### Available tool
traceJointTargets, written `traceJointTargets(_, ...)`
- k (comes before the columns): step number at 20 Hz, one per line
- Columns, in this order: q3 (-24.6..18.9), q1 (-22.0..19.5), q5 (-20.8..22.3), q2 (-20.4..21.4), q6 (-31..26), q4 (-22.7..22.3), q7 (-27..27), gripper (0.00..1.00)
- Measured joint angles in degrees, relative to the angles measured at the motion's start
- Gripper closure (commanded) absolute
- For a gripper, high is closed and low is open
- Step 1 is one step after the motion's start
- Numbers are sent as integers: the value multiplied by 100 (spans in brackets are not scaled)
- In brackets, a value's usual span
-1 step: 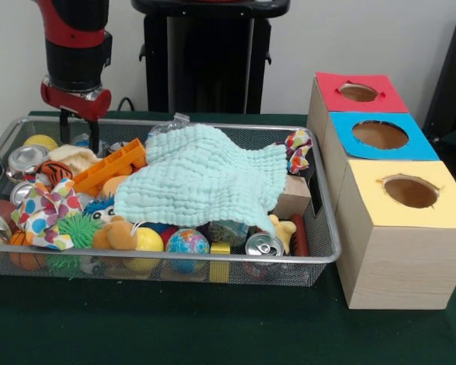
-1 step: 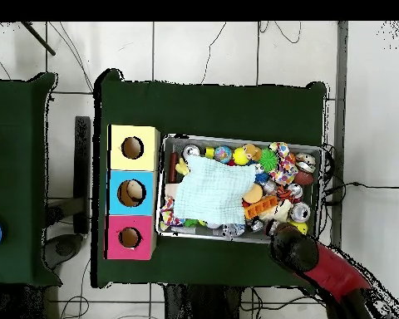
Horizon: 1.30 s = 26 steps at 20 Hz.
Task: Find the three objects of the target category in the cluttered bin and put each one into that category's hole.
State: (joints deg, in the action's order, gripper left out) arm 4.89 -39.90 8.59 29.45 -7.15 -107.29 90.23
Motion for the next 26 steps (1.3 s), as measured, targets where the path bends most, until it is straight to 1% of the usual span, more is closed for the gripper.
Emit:
traceJointTargets(11, -19, -13, 0, -39, -14, 58, 0, 0)
traceJointTargets(20, -44, -14, -3, -67, -428, 245, 0, 0)
traceJointTargets(26, -42, -13, -112, -83, -442, 247, -1, 0)
